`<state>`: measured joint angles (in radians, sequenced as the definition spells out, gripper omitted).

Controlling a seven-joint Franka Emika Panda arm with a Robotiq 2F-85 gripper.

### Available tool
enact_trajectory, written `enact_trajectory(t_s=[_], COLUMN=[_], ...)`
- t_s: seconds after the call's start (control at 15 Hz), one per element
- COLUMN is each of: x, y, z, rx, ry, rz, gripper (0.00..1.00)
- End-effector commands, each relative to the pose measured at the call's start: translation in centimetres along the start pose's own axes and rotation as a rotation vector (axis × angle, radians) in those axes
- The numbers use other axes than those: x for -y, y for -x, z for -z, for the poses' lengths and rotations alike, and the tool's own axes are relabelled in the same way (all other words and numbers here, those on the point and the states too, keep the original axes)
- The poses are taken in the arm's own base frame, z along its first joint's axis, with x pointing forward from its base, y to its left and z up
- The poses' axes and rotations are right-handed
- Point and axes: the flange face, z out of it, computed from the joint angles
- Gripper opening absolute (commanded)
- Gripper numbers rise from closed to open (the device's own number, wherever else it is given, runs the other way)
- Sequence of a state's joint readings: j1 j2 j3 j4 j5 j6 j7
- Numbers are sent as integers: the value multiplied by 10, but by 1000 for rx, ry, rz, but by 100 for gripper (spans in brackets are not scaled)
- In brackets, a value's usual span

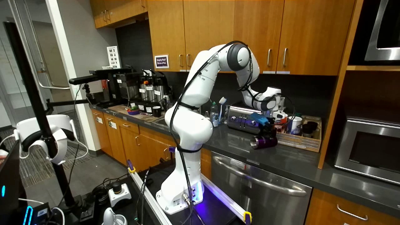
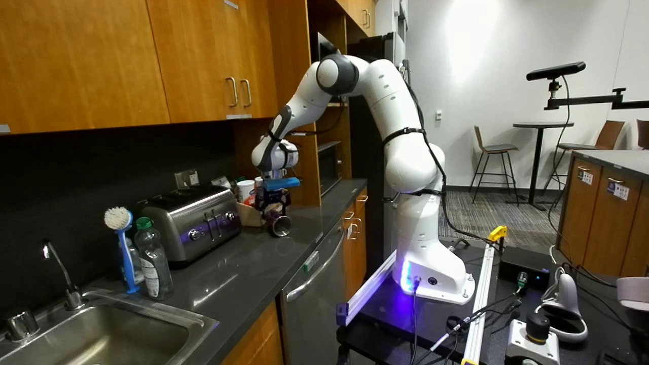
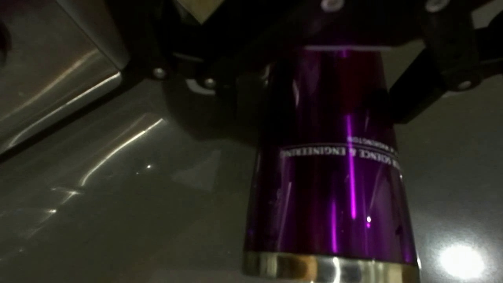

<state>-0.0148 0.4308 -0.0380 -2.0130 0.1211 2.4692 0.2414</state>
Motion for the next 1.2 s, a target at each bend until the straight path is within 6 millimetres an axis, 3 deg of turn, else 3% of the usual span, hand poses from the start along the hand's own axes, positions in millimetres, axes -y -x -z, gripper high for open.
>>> enact_trajectory(t_s=[0.0, 0.4, 1.13], x=[-6, -17, -16], y=[-11, -11, -12], z=[-11, -18, -18], rx=[48, 60, 62], ry=[-40, -44, -46], rz=[-29, -50, -47], gripper=[100, 100, 100])
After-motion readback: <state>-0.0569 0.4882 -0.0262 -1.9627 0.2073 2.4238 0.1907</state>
